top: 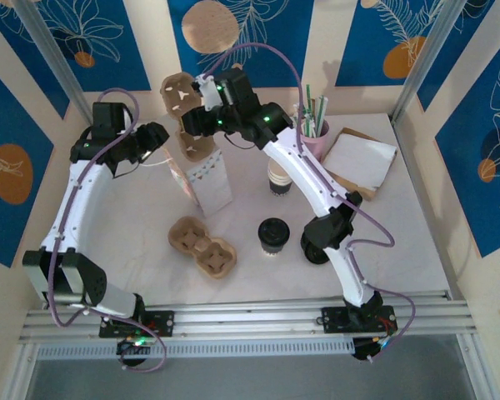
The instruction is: Pack the takeout coffee
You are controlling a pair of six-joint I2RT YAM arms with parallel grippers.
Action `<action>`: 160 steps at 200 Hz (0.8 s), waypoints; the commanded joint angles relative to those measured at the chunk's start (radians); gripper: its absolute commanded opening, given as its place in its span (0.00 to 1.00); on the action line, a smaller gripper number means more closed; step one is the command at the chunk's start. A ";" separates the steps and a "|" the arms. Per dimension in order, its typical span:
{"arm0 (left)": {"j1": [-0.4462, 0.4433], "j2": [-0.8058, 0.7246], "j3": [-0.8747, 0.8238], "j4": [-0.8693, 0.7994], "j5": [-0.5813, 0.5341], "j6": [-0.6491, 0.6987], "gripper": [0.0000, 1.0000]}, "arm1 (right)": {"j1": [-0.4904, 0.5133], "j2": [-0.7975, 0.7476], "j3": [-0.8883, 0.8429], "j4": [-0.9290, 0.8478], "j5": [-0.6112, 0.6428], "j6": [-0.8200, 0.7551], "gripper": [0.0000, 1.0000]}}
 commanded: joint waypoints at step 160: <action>-0.146 0.061 0.037 0.084 0.124 0.011 0.07 | 0.008 -0.080 -0.034 -0.289 0.130 -0.049 0.40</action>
